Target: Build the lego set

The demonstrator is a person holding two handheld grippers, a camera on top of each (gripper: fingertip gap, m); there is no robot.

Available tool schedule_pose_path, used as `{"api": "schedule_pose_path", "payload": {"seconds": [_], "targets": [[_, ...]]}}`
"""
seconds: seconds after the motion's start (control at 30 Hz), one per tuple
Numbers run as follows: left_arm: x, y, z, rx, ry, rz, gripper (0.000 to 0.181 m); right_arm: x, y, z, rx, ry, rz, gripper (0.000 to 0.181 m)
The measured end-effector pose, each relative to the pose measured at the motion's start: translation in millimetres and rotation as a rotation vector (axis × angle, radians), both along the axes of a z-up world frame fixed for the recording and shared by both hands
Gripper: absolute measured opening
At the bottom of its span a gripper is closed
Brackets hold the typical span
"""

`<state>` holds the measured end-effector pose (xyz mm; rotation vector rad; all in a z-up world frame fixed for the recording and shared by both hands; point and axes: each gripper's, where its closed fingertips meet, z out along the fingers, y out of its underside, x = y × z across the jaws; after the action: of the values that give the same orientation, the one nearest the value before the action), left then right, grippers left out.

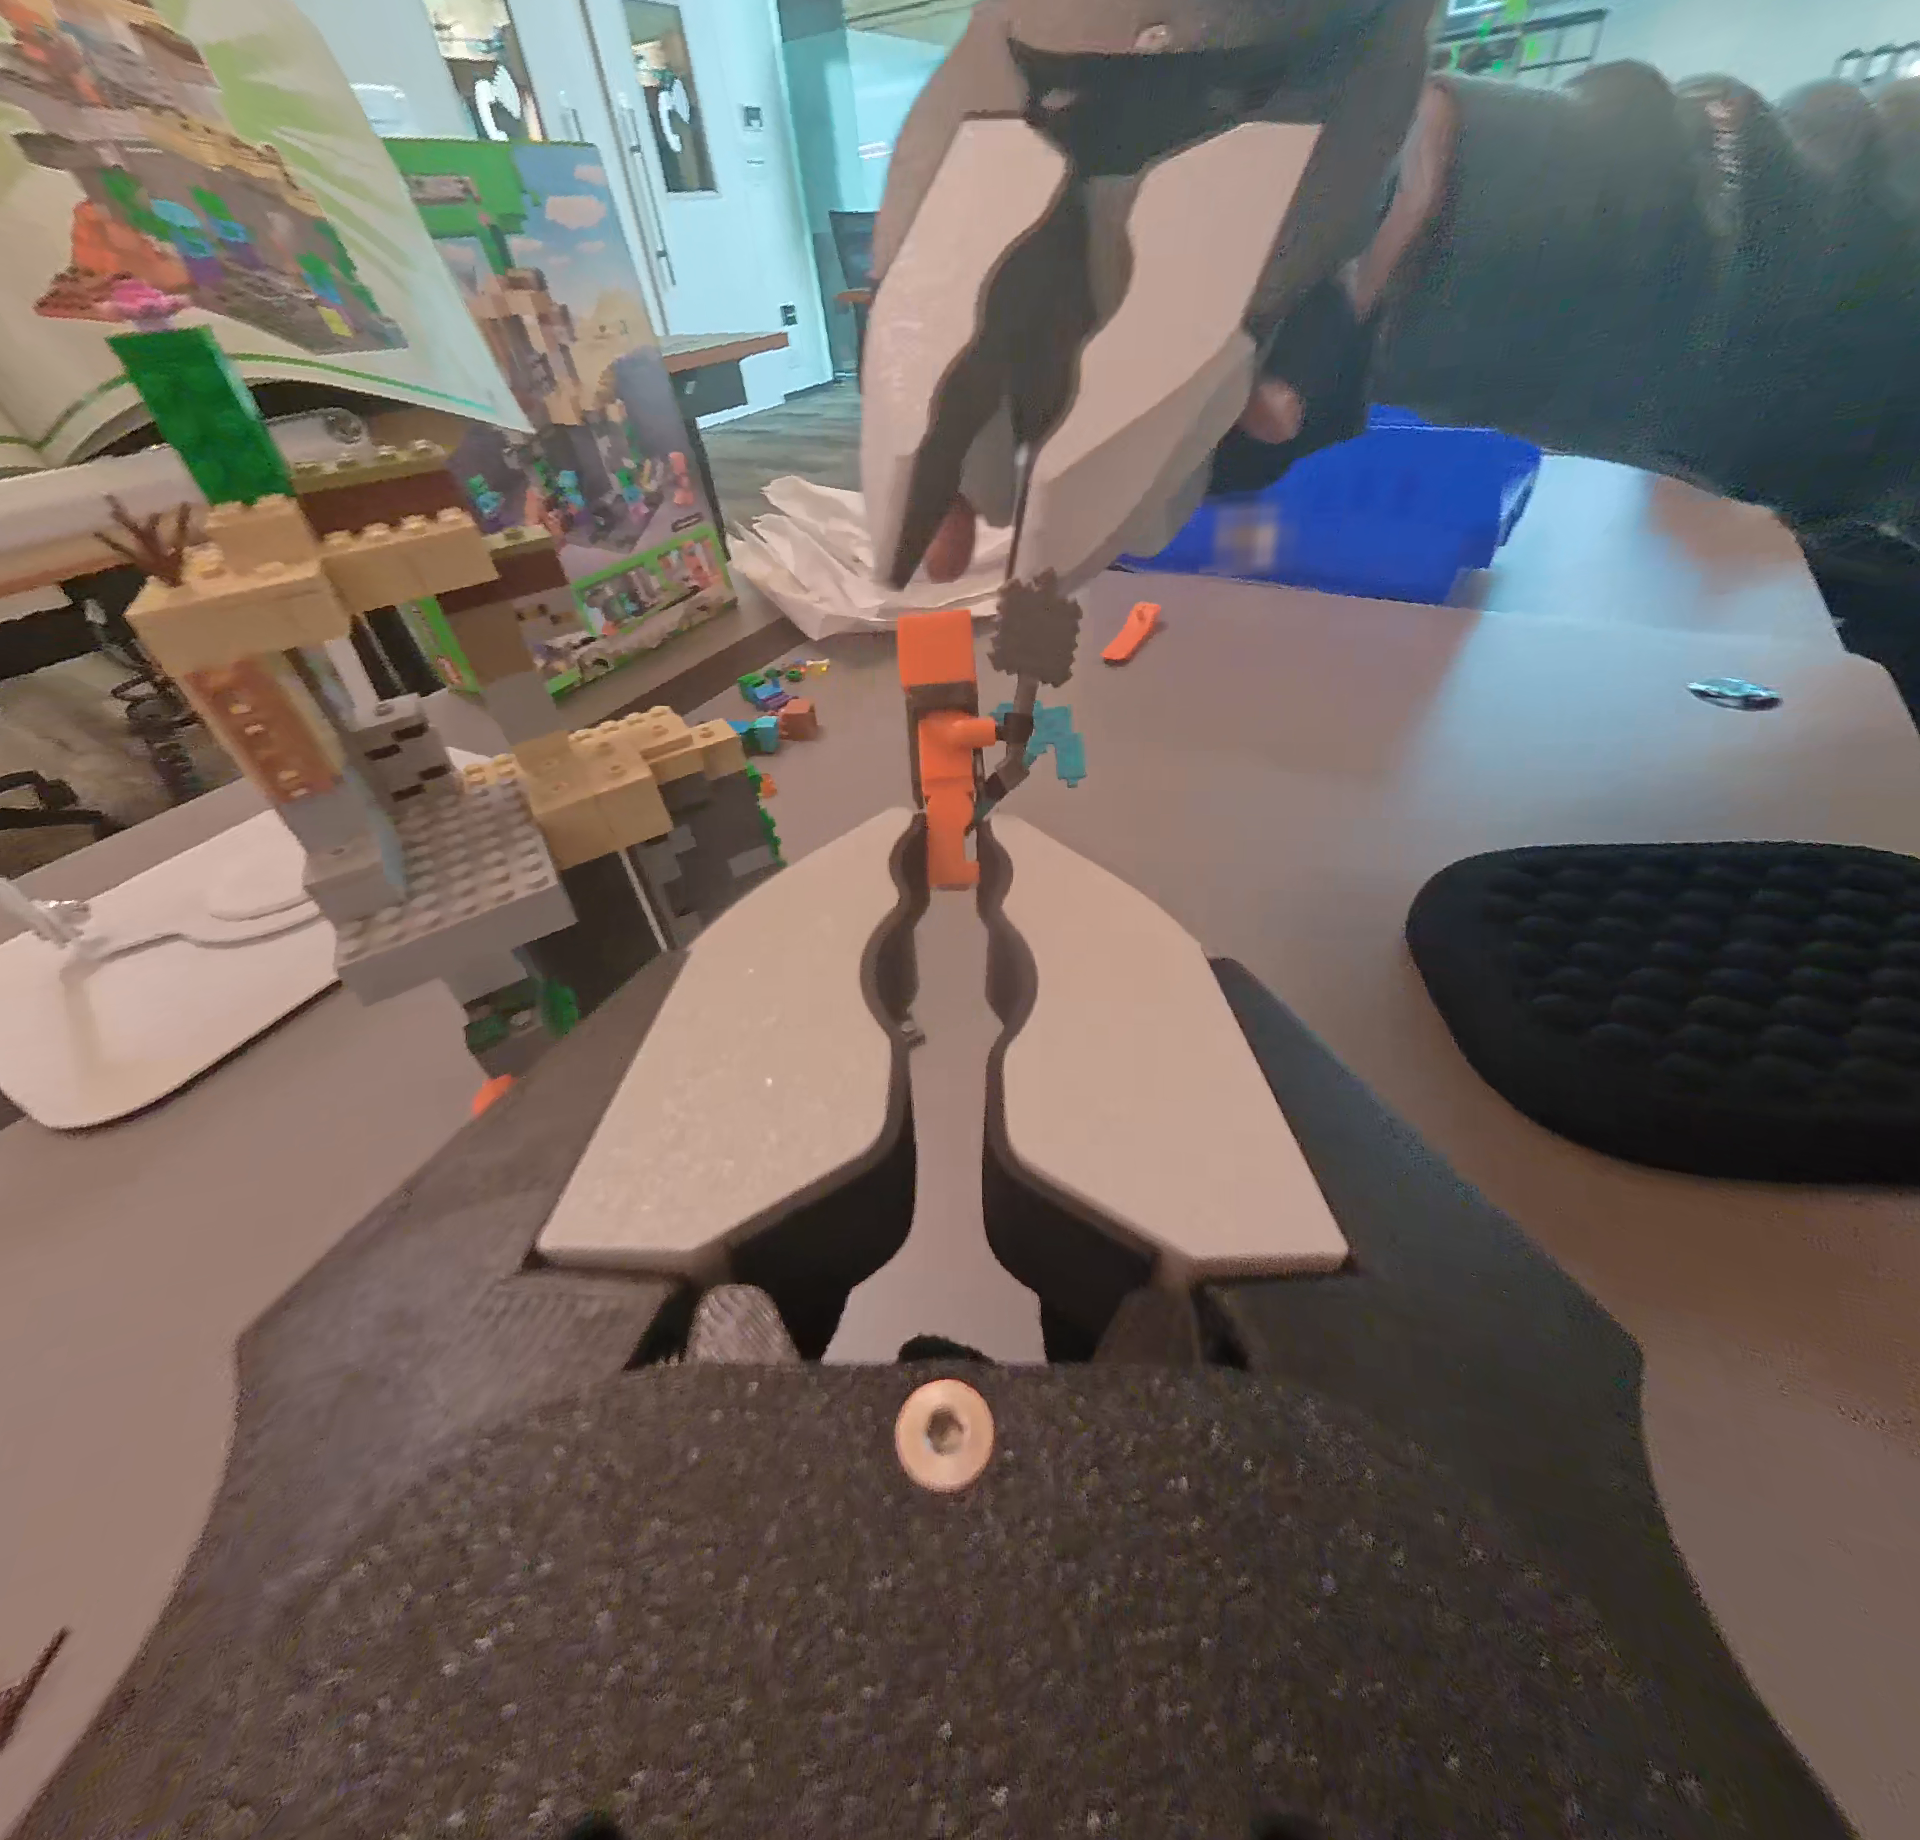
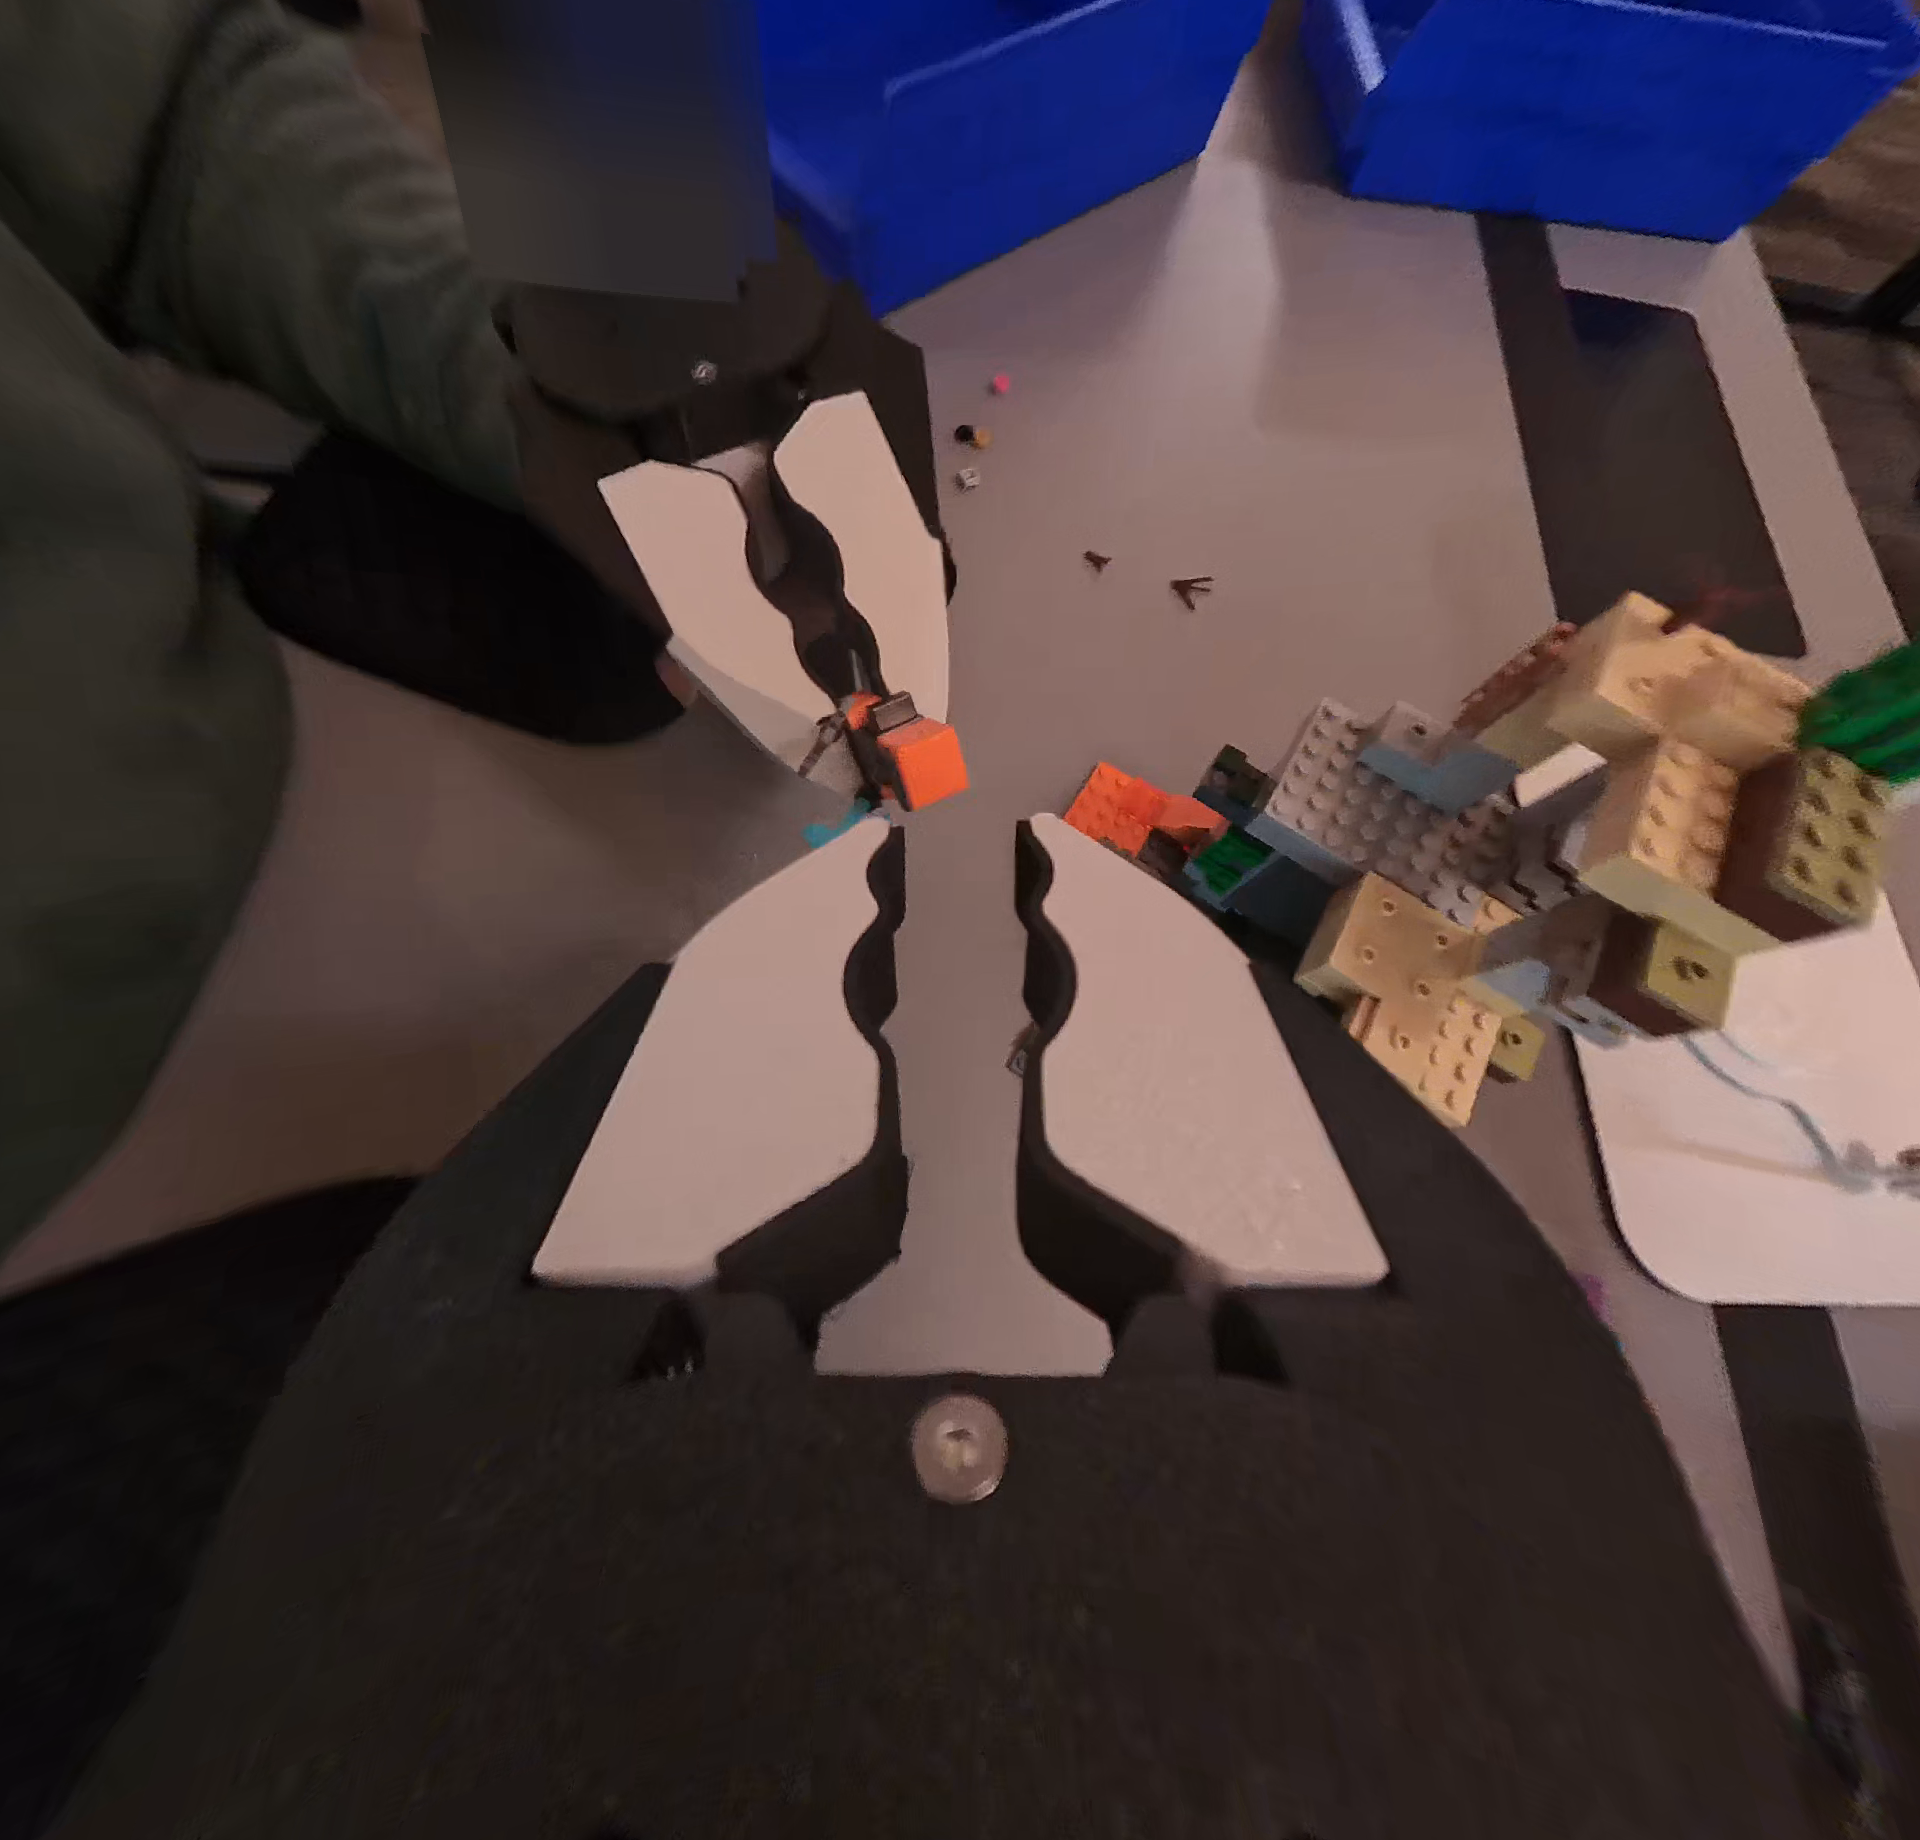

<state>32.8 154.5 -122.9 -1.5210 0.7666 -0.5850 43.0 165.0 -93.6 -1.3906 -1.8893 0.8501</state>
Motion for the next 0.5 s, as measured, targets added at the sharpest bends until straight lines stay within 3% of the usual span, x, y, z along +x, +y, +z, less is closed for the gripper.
{"api": "schedule_pose_path", "payload": {"seconds": [0.17,0.27,0.5], "targets": [[5.7,-7.7,3.5,0.028,0.001,-0.052,0.008,-9.5,-13.6,-9.3,0.033,-0.089,0.145,0.022],[4.9,-8.7,5.4,0.043,-0.006,-0.061,0.008,-12.6,-19.9,-10.2,0.033,-0.131,0.207,0.014],[-7.5,3.7,0.3,0.002,-0.032,-0.010,0.011,-18.9,-4.5,-12.5,0.037,-0.248,0.145,0.013]]}}
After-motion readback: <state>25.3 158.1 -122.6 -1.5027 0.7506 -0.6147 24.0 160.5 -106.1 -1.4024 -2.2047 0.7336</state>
